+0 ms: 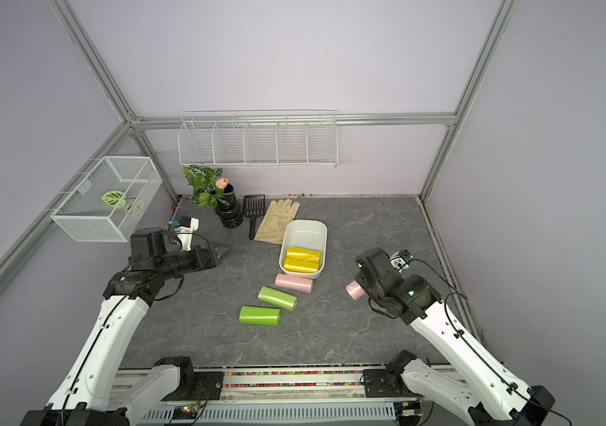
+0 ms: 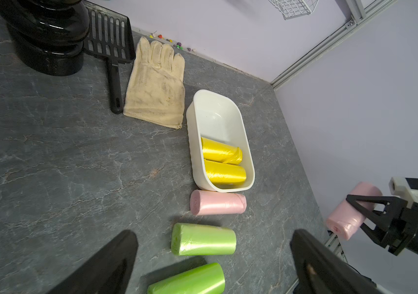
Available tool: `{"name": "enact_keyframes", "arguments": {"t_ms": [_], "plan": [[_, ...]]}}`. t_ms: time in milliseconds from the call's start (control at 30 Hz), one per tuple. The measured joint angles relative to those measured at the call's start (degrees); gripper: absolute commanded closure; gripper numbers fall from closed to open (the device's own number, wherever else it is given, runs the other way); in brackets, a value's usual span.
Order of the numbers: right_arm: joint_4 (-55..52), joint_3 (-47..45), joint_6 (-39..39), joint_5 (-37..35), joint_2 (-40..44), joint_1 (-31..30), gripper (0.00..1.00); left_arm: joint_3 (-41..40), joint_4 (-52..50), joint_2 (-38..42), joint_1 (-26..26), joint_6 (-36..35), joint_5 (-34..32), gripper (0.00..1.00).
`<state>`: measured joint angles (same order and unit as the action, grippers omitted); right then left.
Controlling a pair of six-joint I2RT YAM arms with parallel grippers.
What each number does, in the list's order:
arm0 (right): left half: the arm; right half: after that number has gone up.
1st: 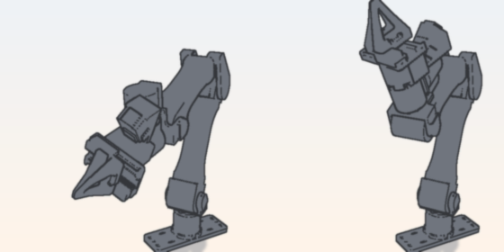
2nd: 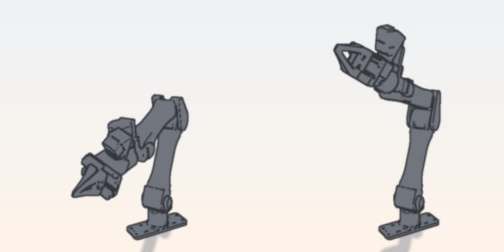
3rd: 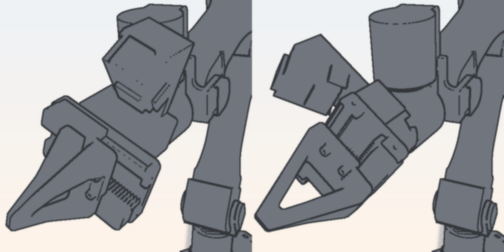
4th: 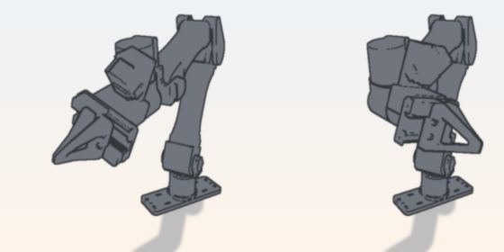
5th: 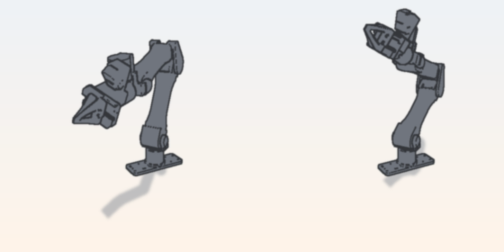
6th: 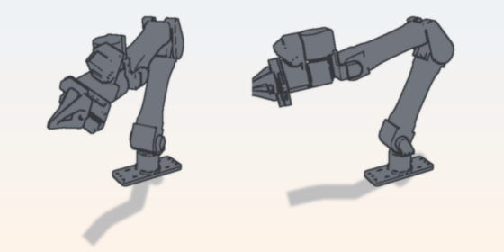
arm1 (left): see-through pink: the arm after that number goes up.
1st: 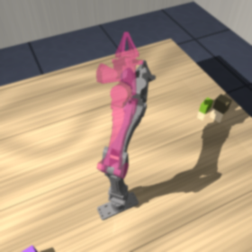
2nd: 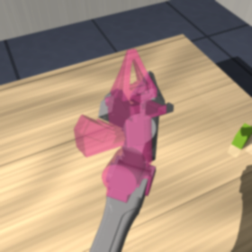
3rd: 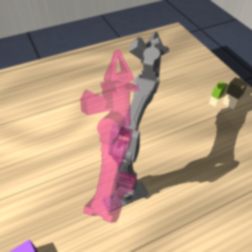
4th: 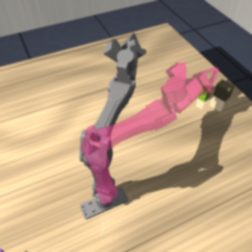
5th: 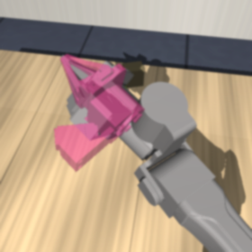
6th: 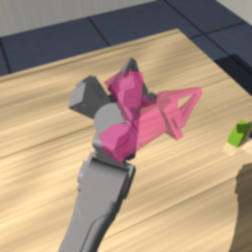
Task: Put the roll of trash bags into the storage box
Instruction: Place the roll of trash bags in the storage box.
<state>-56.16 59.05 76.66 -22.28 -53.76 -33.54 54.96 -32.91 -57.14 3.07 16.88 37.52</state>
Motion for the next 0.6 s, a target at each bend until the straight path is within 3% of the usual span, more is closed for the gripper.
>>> {"name": "enact_keyframes", "arguments": {"t_ms": [300, 600], "plan": [[0.15, 6.16, -14.16, -1.14, -1.55, 8.11, 0.86, 0.0, 0.0, -0.17, 0.0, 0.0, -0.17, 0.0], [9.7, 8.9, -37.9, 1.44, -4.42, 9.97, 0.79, 0.0, 0.0, -0.5, 0.0, -0.02, -0.22, 0.0]]}}
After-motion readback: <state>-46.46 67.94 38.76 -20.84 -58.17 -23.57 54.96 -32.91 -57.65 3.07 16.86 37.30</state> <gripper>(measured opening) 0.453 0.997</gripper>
